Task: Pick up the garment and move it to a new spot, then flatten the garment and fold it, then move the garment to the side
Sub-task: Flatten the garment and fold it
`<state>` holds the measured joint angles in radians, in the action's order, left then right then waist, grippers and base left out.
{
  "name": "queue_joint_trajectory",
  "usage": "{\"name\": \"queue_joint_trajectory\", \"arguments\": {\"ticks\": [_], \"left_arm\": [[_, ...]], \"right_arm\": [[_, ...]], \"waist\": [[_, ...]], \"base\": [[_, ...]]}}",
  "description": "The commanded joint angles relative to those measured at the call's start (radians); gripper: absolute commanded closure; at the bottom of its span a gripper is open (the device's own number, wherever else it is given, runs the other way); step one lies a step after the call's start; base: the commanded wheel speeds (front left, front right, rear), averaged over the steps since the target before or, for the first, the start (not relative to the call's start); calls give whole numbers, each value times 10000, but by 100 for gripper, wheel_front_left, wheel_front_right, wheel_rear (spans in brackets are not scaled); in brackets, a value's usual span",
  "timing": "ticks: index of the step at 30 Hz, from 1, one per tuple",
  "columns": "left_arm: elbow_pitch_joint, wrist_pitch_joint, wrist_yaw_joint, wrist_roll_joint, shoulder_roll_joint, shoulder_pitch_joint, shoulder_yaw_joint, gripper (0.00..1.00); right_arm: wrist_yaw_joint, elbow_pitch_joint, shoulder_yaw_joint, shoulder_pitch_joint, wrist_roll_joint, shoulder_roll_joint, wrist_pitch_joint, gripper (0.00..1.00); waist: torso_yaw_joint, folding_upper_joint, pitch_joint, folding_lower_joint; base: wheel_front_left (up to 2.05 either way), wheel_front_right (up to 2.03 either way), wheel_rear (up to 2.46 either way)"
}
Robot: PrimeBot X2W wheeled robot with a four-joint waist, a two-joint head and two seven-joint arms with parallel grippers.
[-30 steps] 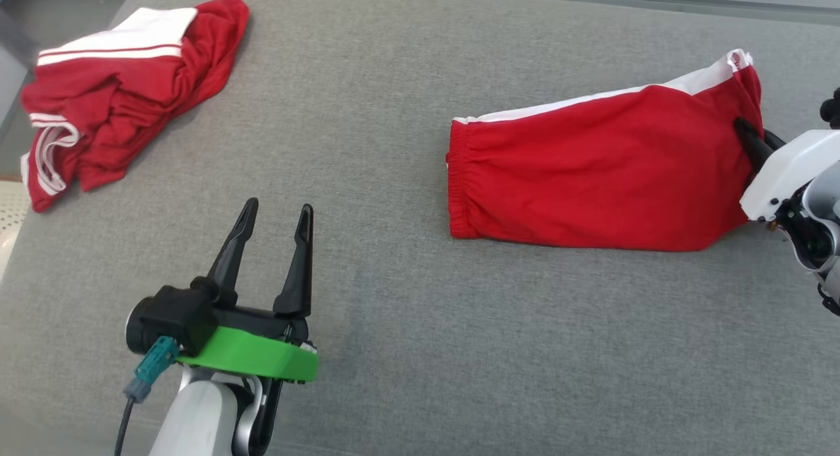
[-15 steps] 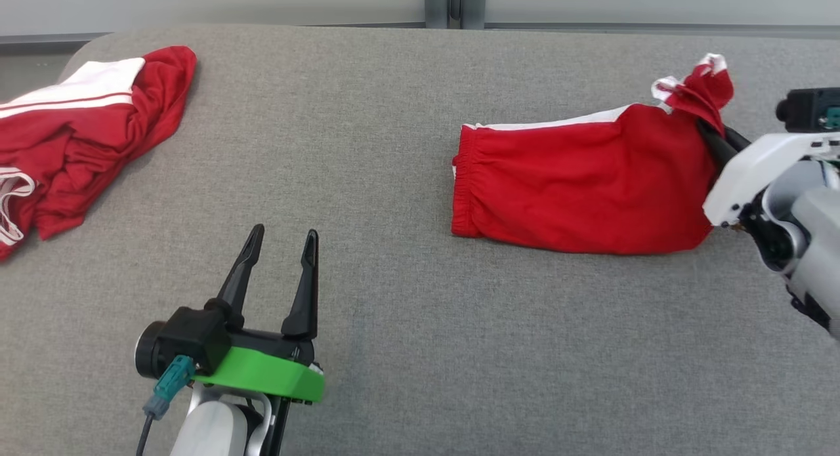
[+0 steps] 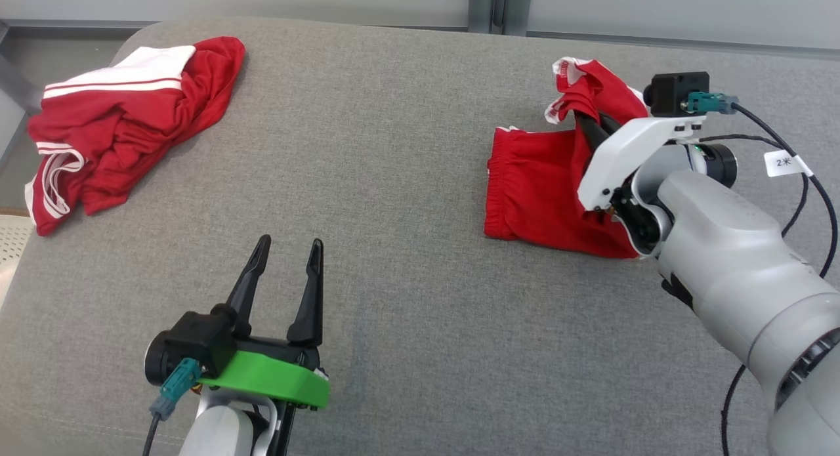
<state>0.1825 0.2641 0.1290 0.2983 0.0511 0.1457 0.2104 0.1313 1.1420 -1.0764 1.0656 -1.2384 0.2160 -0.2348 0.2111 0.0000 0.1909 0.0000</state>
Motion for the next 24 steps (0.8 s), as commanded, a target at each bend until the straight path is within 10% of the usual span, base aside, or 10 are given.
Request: {"name": "queue_joint_trajectory", "arguments": {"ticks": [1, 7, 9, 10, 17, 24], "left_arm": [[-1, 4, 24, 72, -3, -24, -5, 0], [87, 4, 26, 250, -5, 17, 73, 0], [125, 4, 26, 266, -2, 68, 109, 0], [158, 4, 26, 265, -3, 80, 127, 0], [338, 4, 25, 155, 4, -80, -107, 0], [215, 4, 26, 19, 3, -336, -517, 0]], "right_arm": [[-10, 236, 115, 141, 74, -214, -152, 100], [-10, 883, -161, -29, 657, -1137, -282, 100], [-10, 923, -275, -199, 781, -1336, -295, 50], [-10, 933, -294, -279, 789, -1399, -294, 0], [-9, -751, -93, -641, 547, -1437, -305, 0], [-10, -4833, 1718, -1666, 1360, 415, -304, 0]], "waist": [[65, 0, 29, 0], [-28, 0, 59, 0], [-106, 0, 43, 0], [-138, 0, 36, 0], [-574, 0, -148, 0], [-1104, 0, -569, 0]], "base": [[0, 0, 0], [0, 0, 0], [0, 0, 0], [0, 0, 0], [0, 0, 0], [0, 0, 0]]}}
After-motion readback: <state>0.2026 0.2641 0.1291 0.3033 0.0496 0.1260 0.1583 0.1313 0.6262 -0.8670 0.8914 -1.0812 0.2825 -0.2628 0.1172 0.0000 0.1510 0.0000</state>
